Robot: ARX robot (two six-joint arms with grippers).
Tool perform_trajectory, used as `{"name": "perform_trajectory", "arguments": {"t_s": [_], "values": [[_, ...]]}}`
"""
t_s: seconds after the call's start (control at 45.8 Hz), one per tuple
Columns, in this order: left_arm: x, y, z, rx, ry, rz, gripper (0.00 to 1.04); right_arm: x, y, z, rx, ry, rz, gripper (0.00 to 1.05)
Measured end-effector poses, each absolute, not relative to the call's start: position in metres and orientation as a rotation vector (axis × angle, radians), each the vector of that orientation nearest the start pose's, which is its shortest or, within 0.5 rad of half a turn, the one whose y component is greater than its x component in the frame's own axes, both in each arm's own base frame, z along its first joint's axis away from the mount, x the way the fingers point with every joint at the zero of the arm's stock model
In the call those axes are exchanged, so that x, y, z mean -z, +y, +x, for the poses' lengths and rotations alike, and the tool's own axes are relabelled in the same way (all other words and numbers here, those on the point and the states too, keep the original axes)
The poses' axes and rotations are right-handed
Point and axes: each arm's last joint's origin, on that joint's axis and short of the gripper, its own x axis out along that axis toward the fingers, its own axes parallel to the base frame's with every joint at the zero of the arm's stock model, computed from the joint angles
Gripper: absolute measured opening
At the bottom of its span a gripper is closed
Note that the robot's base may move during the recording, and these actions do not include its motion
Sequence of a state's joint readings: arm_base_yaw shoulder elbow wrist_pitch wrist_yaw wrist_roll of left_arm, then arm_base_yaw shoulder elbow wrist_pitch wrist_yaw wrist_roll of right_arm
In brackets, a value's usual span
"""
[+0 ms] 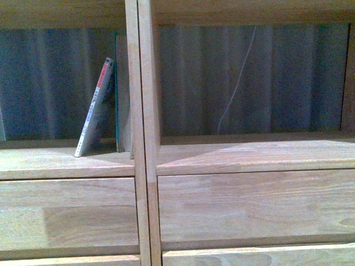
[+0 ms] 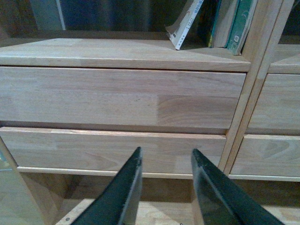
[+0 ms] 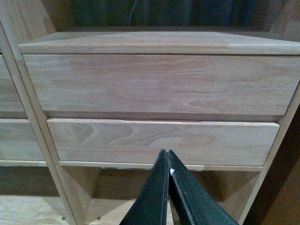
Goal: Organize books on shelf
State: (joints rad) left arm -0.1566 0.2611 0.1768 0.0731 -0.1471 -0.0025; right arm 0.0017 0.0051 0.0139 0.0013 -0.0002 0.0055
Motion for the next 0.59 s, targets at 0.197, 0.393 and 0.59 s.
{"name": "perform_trajectory", "arguments": {"t_s": [0.197,0.393,0.59], "values": [[-0.198,-0.002,0.101,0.002,0.021,-0.002,0.03,-0.168,0.000,0.097,-0.002,-0.010,0.006,0.03],[-0.192,-0.001,0.098,0.003,-0.003,-0.003,0.03,-0.168,0.000,0.097,-0.002,-0.010,0.006,0.03],[-0.182,0.000,0.098,0.003,0.004,-0.003,0.03,-0.168,0.000,0.097,-0.002,-0.010,0.006,0.03]]}}
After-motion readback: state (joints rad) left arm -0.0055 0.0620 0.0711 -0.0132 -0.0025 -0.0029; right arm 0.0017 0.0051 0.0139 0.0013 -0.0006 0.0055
